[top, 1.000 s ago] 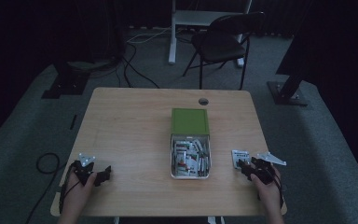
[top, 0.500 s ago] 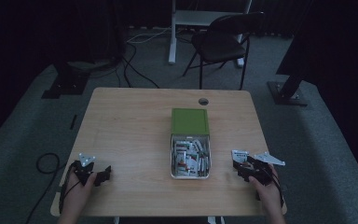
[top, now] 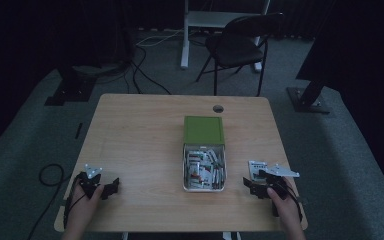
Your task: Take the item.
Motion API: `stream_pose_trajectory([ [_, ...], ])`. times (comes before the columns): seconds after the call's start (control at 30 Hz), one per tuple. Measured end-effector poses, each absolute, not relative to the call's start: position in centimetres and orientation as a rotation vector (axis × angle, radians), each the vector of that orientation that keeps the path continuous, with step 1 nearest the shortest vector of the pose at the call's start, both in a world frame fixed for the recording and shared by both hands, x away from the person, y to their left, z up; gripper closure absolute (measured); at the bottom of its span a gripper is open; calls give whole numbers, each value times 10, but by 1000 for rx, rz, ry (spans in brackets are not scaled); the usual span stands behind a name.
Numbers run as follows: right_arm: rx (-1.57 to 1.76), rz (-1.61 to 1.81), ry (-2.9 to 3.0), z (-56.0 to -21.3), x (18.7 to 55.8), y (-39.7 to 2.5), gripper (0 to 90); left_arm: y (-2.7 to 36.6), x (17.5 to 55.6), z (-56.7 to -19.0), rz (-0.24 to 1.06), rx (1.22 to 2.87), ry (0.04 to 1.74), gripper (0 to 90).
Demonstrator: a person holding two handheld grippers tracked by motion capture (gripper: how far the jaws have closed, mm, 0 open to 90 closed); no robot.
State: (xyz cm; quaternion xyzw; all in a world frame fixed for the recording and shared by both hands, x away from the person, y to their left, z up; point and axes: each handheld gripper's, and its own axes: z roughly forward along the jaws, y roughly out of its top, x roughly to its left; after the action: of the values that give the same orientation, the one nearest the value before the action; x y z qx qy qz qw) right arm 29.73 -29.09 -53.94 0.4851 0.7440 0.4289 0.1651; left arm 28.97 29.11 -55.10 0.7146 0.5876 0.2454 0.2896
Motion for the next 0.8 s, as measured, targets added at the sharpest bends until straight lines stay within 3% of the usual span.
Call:
stream_pose_trajectory([
  [0.37,1188,1248,2279,-539,293,-276,190,291,289,-551,649,1915,1554,98],
  [0.67,1067,1209,2375,-543,292,-264,139,264,282,-547,574,2110,1277,101],
  [0.8,1036,1253,2390,-543,291,-261,138,250,279,-544,548,2125,1208,100],
])
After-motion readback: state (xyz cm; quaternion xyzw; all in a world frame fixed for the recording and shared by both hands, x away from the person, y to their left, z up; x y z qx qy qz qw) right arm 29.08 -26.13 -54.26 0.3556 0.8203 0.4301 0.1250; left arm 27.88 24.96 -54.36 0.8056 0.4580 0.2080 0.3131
